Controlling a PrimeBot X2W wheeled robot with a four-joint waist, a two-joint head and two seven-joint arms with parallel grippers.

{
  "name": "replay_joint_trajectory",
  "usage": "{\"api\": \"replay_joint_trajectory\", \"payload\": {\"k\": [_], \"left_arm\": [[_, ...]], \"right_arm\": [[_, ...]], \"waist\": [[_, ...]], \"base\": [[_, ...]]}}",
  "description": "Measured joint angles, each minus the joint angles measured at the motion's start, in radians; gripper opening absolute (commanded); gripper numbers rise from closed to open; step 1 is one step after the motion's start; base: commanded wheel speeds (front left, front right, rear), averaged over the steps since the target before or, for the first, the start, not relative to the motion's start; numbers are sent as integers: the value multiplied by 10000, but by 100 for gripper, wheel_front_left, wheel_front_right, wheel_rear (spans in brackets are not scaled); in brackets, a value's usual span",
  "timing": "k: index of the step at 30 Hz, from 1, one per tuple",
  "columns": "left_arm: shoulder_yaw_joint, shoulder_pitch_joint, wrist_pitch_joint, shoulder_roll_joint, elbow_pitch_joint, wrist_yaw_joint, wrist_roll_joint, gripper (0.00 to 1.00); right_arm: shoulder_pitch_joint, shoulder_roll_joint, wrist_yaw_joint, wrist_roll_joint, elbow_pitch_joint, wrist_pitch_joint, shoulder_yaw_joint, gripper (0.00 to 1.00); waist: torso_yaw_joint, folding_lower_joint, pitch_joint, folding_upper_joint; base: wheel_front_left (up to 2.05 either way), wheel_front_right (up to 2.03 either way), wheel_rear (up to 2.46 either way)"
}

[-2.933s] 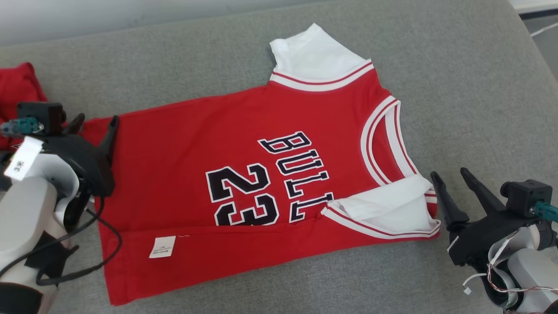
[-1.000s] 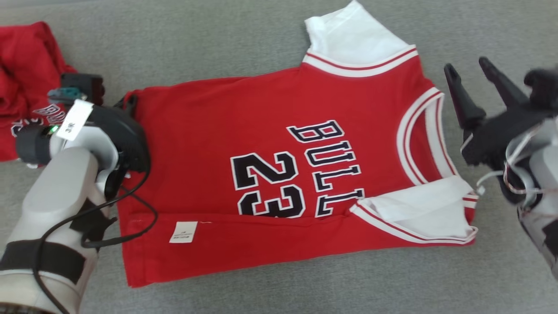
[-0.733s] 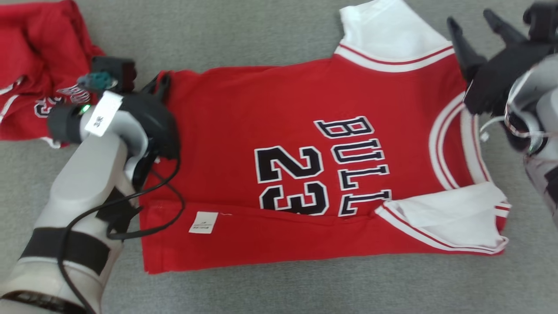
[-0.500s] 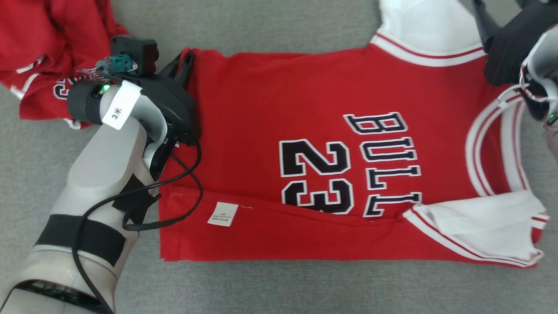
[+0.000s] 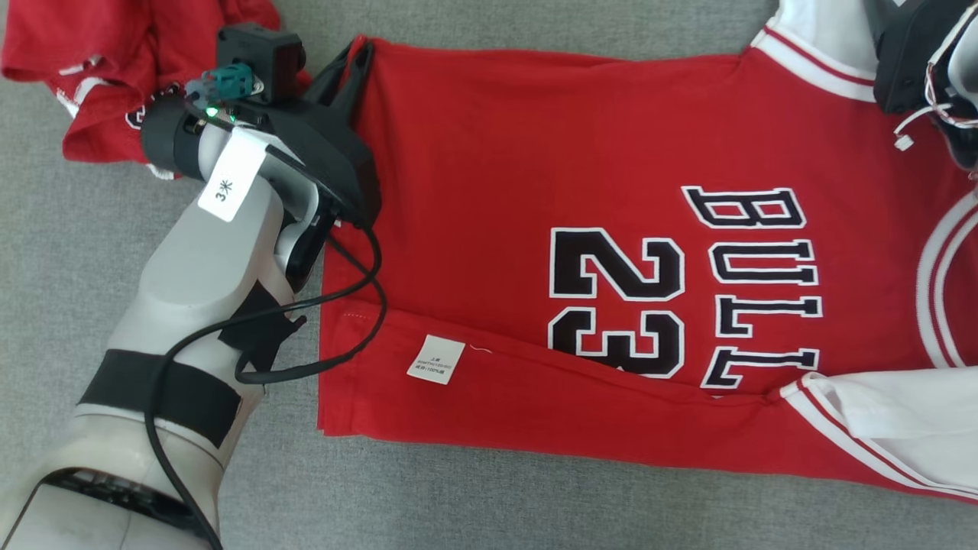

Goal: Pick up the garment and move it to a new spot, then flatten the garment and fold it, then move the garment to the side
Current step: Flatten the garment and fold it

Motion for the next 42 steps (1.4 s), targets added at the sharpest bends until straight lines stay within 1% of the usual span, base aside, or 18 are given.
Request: {"api": "replay_joint_trajectory", "payload": {"k": [9, 10, 11, 12, 18, 21, 24, 28, 29, 33, 35, 42], "left_arm": [[-134, -220, -328, -92, -58, -71, 0, 0], [-155, -227, -339, -104, -61, -71, 0, 0], [-173, -234, -410, -115, -58, -73, 0, 0], [-194, -237, -422, -123, -56, -73, 0, 0], [-222, -262, -591, -159, 56, -75, -17, 0], [-201, -266, -658, -157, 167, -75, -63, 0], [-155, -263, -732, -155, 307, -75, -111, 0], [-50, -224, -800, -123, 510, -75, -198, 0], [-38, -179, -851, -59, 610, -75, -242, 0], [8, -26, -871, 117, 748, -79, -259, 0], [23, 71, -938, 272, 834, -86, -286, 0], [27, 278, -988, 299, 905, -84, -355, 0]], "right_arm": [[-755, -46, 35, -376, 725, -69, 211, 100], [-803, -40, 35, -382, 788, -94, 238, 80], [-865, -21, 38, -405, 892, -104, 278, 13], [-913, -2, 82, -435, 965, -111, 320, 0], [-941, 203, 205, -485, 1260, -397, 422, 0], [-947, 209, 378, -548, 1338, -656, 424, 0], [-926, 155, 479, -541, 1444, -1053, 347, 0], [-816, -155, 652, -454, 1615, -1722, 151, 0], [-656, -249, 696, -272, 1649, -2056, 23, 0], [-416, -194, 754, -63, 1718, -2477, -188, 0], [-358, -182, 865, 13, 1776, -2844, -280, 0], [-1, -134, 1009, 349, 1992, -3475, -476, 0]], "waist": [[250, -1, 343, -1], [273, 0, 374, -1], [295, -1, 397, -1], [315, -1, 414, -1], [320, -1, 432, -1], [277, 0, 382, -1], [221, 0, 301, 0], [145, 1, 127, 0], [94, 0, 18, 0], [-16, 1, -151, 0], [-166, 1, -315, 0], [-437, 0, -741, 0]], "base": [[0, 0, 0], [0, 0, 0], [0, 0, 0], [0, 0, 0], [0, 0, 0], [0, 0, 0], [0, 0, 0], [0, 0, 0], [0, 0, 0], [0, 0, 0], [0, 0, 0], [0, 0, 0]]}}
